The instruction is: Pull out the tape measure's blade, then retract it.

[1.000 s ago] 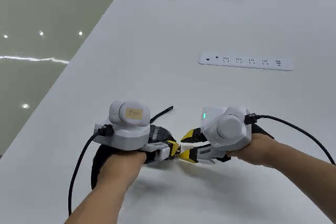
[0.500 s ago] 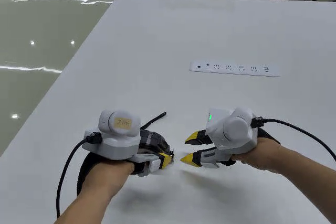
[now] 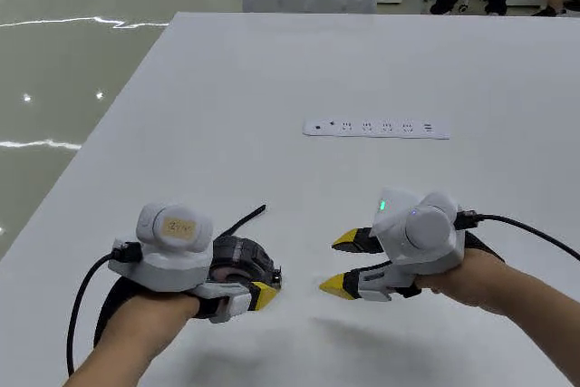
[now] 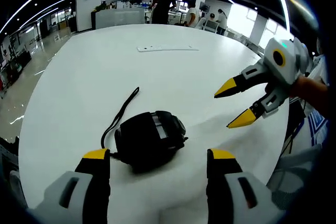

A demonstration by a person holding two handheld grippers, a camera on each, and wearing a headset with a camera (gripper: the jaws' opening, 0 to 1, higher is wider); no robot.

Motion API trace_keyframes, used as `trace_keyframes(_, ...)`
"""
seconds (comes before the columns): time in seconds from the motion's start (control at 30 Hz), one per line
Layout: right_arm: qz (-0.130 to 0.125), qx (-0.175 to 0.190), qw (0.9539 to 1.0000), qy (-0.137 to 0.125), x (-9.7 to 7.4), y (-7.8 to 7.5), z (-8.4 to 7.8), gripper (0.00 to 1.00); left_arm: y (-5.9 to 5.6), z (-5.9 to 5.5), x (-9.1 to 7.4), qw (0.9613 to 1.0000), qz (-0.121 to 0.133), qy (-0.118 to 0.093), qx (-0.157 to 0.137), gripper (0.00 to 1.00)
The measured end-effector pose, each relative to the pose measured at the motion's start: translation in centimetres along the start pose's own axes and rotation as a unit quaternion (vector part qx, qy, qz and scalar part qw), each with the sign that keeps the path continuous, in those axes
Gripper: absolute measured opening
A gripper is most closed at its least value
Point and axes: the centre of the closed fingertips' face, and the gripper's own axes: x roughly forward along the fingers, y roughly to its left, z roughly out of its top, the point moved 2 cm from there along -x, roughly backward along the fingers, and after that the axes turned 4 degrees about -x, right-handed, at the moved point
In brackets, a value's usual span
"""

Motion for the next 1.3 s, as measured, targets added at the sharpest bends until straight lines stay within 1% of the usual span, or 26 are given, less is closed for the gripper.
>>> trace_keyframes(0.1,-0.007,0.011,0.9999,-0.005,-0.8,0.1,-0.2,0.39,0.0,-0.1,-0.1,0.9999,-0.011,-0.006,0.009,0.74)
trace_keyframes(0.2,-0.016,0.020,0.9996,-0.007,-1.5,0.1,-0.4,0.41,-0.7,0.1,-0.6,0.9996,-0.021,-0.009,0.015,0.75)
trace_keyframes(0.27,-0.025,0.031,0.9992,-0.009,-2.1,0.1,-0.5,0.44,-0.6,0.1,-0.7,0.9994,-0.025,-0.011,0.021,0.77)
trace_keyframes(0.3,-0.034,0.031,0.9988,-0.015,-2.6,0.0,-0.5,0.43,-0.7,0.3,-1.0,0.9993,-0.027,-0.013,0.023,0.77)
trace_keyframes(0.37,-0.039,0.040,0.9983,-0.019,-3.2,0.1,-0.5,0.44,-0.7,0.5,-1.2,0.9991,-0.029,-0.017,0.026,0.77)
trace_keyframes(0.43,-0.045,0.040,0.9981,-0.017,-3.5,0.1,-0.8,0.44,-0.6,0.5,-1.6,0.9989,-0.028,-0.019,0.033,0.78)
trace_keyframes(0.5,-0.052,0.045,0.9975,-0.017,-3.9,0.0,-1.2,0.45,-0.7,0.5,-2.0,0.9987,-0.032,-0.022,0.033,0.79)
trace_keyframes(0.53,-0.055,0.050,0.9971,-0.018,-4.2,0.0,-1.2,0.46,-0.7,0.5,-2.2,0.9986,-0.034,-0.023,0.033,0.80)
trace_keyframes(0.57,-0.056,0.058,0.9966,-0.017,-4.5,0.2,-1.3,0.47,-0.5,0.5,-2.2,0.9985,-0.036,-0.025,0.034,0.81)
trace_keyframes(0.6,-0.058,0.060,0.9964,-0.016,-4.9,0.4,-1.2,0.49,-0.5,0.4,-2.3,0.9983,-0.039,-0.024,0.036,0.83)
trace_keyframes(0.7,-0.064,0.067,0.9956,-0.016,-5.4,0.5,-1.6,0.50,-0.7,0.3,-2.7,0.9977,-0.043,-0.027,0.046,0.84)
trace_keyframes(0.8,-0.070,0.084,0.9939,-0.017,-6.4,0.7,-1.9,0.55,-0.6,0.5,-3.2,0.9972,-0.048,-0.034,0.046,0.84)
trace_keyframes(0.87,-0.075,0.086,0.9934,-0.017,-6.5,0.5,-2.5,0.56,-0.6,0.6,-3.4,0.9966,-0.053,-0.040,0.049,0.85)
trace_keyframes(0.97,-0.082,0.089,0.9925,-0.017,-7.6,1.0,-2.4,0.57,-1.0,0.8,-4.1,0.9951,-0.061,-0.050,0.059,0.85)
trace_keyframes(1.0,-0.085,0.091,0.9921,-0.017,-7.8,0.9,-2.6,0.58,-1.0,0.9,-4.2,0.9949,-0.060,-0.053,0.060,0.85)
trace_keyframes(1.03,-0.089,0.094,0.9914,-0.018,-8.1,0.9,-2.7,0.58,-0.6,1.0,-4.4,0.9948,-0.058,-0.056,0.062,0.85)
trace_keyframes(1.07,-0.092,0.095,0.9910,-0.020,-8.3,0.9,-2.8,0.59,-0.6,1.1,-4.5,0.9944,-0.058,-0.060,0.064,0.85)
trace_keyframes(1.13,-0.095,0.101,0.9900,-0.023,-9.1,1.4,-2.7,0.59,-0.7,1.2,-4.8,0.9935,-0.060,-0.066,0.071,0.85)
trace_keyframes(1.17,-0.096,0.102,0.9899,-0.022,-9.2,1.5,-2.8,0.60,-0.9,1.2,-5.0,0.9929,-0.062,-0.068,0.074,0.85)
trace_keyframes(1.2,-0.097,0.102,0.9898,-0.021,-9.2,1.4,-3.2,0.61,-0.9,1.2,-5.1,0.9927,-0.063,-0.069,0.076,0.85)
trace_keyframes(1.27,-0.099,0.107,0.9890,-0.023,-9.7,1.7,-3.4,0.62,-0.9,1.3,-5.4,0.9921,-0.071,-0.074,0.073,0.85)
trace_keyframes(1.3,-0.099,0.111,0.9885,-0.024,-9.9,1.7,-3.7,0.64,-1.0,1.4,-5.6,0.9910,-0.079,-0.080,0.072,0.86)
